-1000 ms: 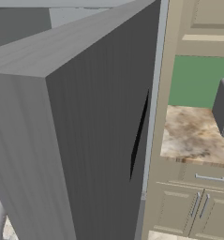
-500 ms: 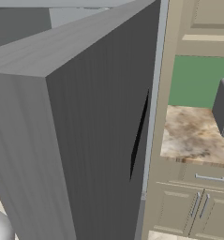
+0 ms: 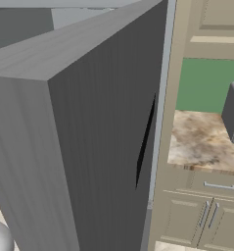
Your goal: Move the jam and bread from the second highest shelf to the top shelf to make space. Then, place the pitcher from the counter on the cleared second highest shelf.
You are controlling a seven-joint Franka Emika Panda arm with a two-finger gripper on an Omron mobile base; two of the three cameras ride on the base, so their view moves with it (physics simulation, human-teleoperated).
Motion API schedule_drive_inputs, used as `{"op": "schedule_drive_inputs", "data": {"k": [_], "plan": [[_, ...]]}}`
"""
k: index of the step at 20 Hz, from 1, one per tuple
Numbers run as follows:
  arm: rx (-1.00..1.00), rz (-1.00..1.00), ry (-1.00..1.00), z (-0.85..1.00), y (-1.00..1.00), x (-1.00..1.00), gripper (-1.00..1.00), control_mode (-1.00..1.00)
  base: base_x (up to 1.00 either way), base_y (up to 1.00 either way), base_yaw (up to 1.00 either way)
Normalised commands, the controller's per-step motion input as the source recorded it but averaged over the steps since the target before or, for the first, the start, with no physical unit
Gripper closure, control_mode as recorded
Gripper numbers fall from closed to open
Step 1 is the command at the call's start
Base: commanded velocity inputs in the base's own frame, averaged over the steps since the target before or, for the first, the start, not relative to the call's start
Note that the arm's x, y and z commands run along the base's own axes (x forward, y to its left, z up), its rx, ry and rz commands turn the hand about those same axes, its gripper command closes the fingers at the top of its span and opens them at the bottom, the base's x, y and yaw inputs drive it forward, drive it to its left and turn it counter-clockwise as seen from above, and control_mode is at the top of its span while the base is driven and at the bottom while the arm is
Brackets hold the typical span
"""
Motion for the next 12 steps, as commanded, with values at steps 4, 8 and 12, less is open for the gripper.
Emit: {"op": "schedule_drive_inputs", "data": {"k": [4, 8, 12], "plan": [[0.0, 0.0, 0.0, 0.0, 0.0, 0.0, -1.0, -1.0, 0.0, 0.0, 0.0], [0.0, 0.0, 0.0, 0.0, 0.0, 0.0, -1.0, 1.0, 0.0, 0.09, 0.0], [0.0, 0.0, 0.0, 0.0, 0.0, 0.0, -1.0, 1.0, -0.05, 0.44, -0.03]]}}
